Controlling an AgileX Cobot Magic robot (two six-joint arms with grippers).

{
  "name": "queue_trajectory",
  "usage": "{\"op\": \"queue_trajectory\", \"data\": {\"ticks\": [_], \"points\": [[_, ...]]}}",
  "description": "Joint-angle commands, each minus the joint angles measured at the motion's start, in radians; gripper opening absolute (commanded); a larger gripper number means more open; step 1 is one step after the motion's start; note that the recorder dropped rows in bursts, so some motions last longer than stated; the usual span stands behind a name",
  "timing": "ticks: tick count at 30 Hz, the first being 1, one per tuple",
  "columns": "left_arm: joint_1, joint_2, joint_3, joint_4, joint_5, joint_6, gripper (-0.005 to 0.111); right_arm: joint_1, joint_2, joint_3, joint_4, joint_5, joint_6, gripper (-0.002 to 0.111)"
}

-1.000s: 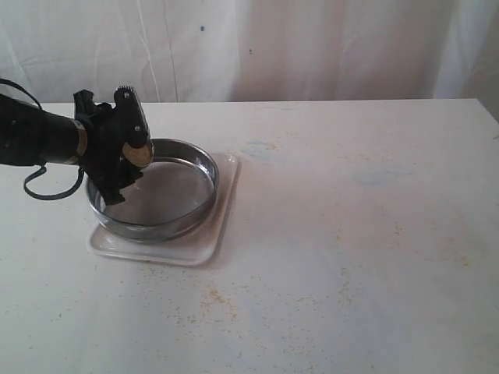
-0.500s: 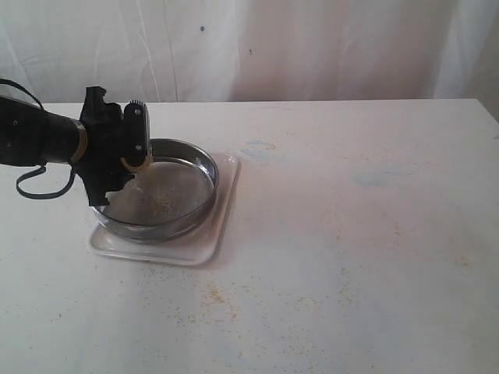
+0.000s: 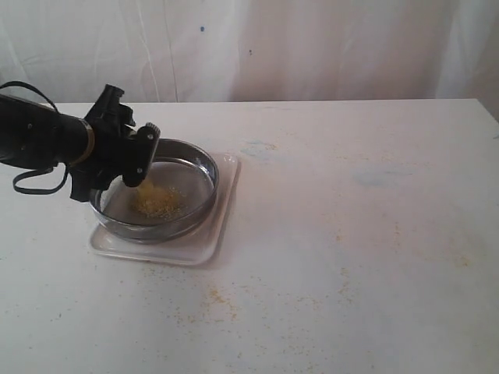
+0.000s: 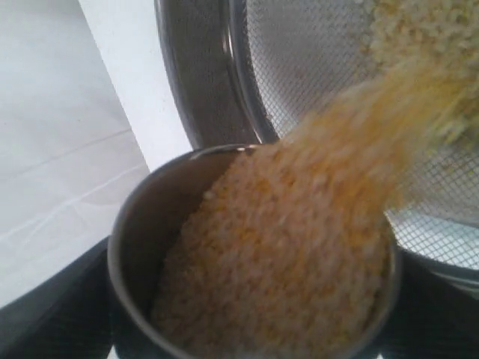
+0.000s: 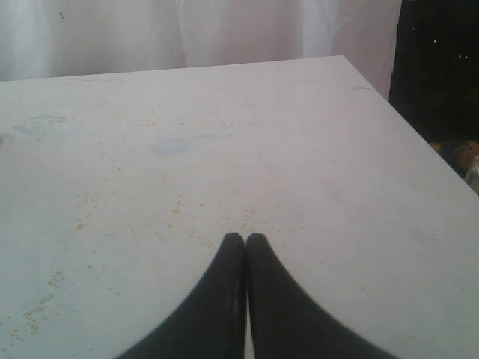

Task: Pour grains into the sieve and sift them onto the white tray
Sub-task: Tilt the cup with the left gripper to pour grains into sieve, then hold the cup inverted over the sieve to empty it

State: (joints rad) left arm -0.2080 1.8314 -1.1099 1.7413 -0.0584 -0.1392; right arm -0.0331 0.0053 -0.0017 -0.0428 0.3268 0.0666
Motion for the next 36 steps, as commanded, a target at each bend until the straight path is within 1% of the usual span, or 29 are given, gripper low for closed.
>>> {"op": "queue_trajectory", "data": {"ticks": [1,8,13,17,23,28,30,32,36], "points": [[-0.045,-0.007,-0.011,0.003,0.096,0.079,0.0,-0.005,-0.005,0.002,-0.006,-0.012,-0.002,0.0],[-0.063,-0.003,-0.032,0.003,0.131,0.208,0.0,-0.005,-0.005,0.002,-0.006,-0.012,-0.002,0.0],[-0.063,-0.003,-0.038,0.003,0.181,0.364,0.0,-0.005,-0.005,0.002,-0.006,-0.012,-0.002,0.0],[-0.066,-0.003,-0.038,0.003,0.18,0.469,0.0,-0.005,-0.005,0.002,-0.006,-0.012,-0.002,0.0],[-0.105,-0.003,-0.04,0.003,0.186,0.685,0.0,-0.005,-0.005,0.002,-0.006,-0.012,-0.002,0.0],[-0.144,0.007,-0.053,0.003,0.187,0.742,0.0,-0.005,-0.005,0.002,-0.006,-0.012,-0.002,0.0],[-0.146,0.016,-0.066,0.003,0.187,0.742,0.0,-0.005,-0.005,0.002,-0.006,-0.012,-0.002,0.0],[-0.153,0.022,-0.067,0.003,0.215,0.758,0.0,-0.005,-0.005,0.002,-0.006,-0.012,-0.002,0.0],[-0.155,0.023,-0.067,0.003,0.215,0.771,0.0,-0.005,-0.005,0.002,-0.006,-0.012,-0.002,0.0]]}}
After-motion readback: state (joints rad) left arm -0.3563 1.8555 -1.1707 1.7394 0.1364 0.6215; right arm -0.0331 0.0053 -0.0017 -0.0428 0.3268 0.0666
